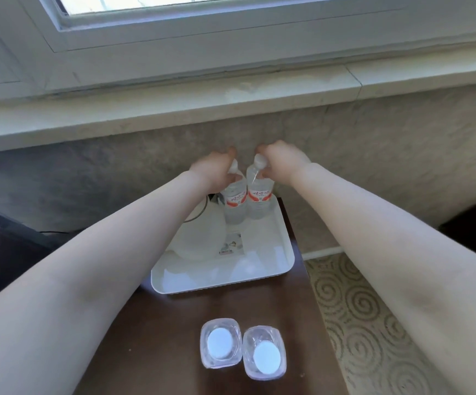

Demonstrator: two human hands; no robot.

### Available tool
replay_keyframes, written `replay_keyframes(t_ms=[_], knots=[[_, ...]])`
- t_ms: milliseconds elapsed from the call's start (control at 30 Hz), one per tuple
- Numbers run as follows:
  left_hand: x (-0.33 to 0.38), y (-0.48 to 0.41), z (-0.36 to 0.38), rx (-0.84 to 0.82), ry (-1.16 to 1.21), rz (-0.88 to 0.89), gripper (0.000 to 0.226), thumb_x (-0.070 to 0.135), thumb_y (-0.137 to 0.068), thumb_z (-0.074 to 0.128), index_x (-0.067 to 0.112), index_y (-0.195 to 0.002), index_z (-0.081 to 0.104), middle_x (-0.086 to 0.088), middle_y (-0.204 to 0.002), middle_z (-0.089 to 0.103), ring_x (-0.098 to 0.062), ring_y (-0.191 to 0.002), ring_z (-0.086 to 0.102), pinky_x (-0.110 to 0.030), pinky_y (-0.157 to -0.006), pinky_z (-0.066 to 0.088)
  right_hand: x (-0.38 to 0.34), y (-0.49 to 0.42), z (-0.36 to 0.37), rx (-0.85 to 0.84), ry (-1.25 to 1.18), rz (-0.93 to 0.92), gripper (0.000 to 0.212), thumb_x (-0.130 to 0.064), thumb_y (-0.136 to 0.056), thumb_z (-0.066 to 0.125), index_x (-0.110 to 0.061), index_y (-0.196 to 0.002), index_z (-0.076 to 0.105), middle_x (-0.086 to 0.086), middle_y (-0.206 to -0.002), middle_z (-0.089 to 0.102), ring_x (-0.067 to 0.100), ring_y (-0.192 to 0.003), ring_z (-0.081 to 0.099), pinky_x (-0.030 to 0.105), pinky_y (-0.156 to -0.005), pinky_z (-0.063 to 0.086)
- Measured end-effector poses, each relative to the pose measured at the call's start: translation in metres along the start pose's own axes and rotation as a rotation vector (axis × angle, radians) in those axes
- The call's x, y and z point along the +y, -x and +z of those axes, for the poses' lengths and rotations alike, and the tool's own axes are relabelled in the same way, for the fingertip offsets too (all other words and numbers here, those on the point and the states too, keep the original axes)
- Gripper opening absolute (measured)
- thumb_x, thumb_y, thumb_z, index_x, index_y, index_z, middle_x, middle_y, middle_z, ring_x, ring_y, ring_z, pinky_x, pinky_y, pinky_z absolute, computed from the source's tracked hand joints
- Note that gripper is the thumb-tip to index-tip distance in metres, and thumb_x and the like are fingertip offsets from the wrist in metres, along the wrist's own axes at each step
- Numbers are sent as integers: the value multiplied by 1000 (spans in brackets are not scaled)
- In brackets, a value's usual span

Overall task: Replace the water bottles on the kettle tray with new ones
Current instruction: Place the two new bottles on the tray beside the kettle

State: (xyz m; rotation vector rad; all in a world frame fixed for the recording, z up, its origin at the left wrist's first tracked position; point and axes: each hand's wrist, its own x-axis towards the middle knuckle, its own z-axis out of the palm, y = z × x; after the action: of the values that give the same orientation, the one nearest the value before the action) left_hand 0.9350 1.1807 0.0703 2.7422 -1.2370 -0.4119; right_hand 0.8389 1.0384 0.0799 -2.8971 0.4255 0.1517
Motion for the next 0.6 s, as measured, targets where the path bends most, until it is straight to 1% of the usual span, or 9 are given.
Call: replay_keyframes(t_ms=[33, 100, 167, 233, 333, 400, 500, 600], knots=[[0, 0, -1, -7, -1, 8, 55, 35, -94, 56, 11, -138, 33, -22, -120, 57, -40, -105, 57, -37, -68, 40, -1, 0, 1, 8, 3, 4, 25, -16, -91, 63, -9, -114, 56, 12, -98, 60, 30, -81, 58, 33, -61, 40], [-1, 0, -1, -3, 12, 18, 51, 32, -95, 55, 11, -137, 34, -22, -119, 56, -37, -99, 55, -37, -68, 39, -2, 0, 3, 21, -7, 0, 27, -13, -90, 62, -9, -116, 55, 15, -104, 62, 29, -79, 55, 33, -61, 40], [-2, -1, 0, 9, 38, 23, 48, 30, -95, 55, 10, -134, 35, -23, -117, 56, -34, -93, 53, -37, -67, 38, 0, -1, 6, 33, -25, -5, 30, -13, -90, 63, -10, -119, 54, 16, -109, 62, 33, -87, 60, 34, -63, 42], [-3, -2, 0, 12, 53, 31, 45, 30, -96, 55, 11, -132, 36, -22, -116, 56, -33, -91, 52, -36, -68, 39, 1, -2, 9, 44, -32, 0, 34, -13, -91, 63, -10, -123, 53, 17, -114, 61, 37, -96, 62, 35, -66, 44], [-4, -5, 0, 19, 75, 34, 44, 30, -96, 54, 12, -131, 37, -21, -115, 57, -27, -85, 46, -36, -68, 39, 2, -4, 10, 51, -28, 3, 35, -14, -92, 62, -11, -125, 52, 18, -117, 61, 38, -100, 61, 35, -69, 45], [-5, -4, 3, 23, 81, 35, 43, 30, -96, 53, 13, -132, 37, -21, -115, 57, -29, -86, 48, -37, -69, 41, 3, -4, 10, 42, -23, 1, 36, -15, -92, 61, -12, -127, 51, 18, -118, 60, 37, -101, 61, 36, -70, 46], [-5, -2, 7, 36, 76, 40, 42, 28, -97, 52, 12, -132, 37, -21, -114, 58, -37, -95, 56, -41, -73, 46, 3, -3, 11, 35, -12, -12, 38, -14, -93, 60, -12, -129, 49, 17, -120, 59, 37, -103, 60, 38, -73, 48], [-5, -1, 9, 50, 77, 41, 41, 27, -97, 51, 13, -133, 37, -21, -115, 57, -38, -98, 57, -39, -73, 45, 3, -2, 12, 45, -4, -21, 40, -11, -92, 60, -12, -130, 49, 17, -121, 58, 37, -103, 60, 40, -76, 51]])
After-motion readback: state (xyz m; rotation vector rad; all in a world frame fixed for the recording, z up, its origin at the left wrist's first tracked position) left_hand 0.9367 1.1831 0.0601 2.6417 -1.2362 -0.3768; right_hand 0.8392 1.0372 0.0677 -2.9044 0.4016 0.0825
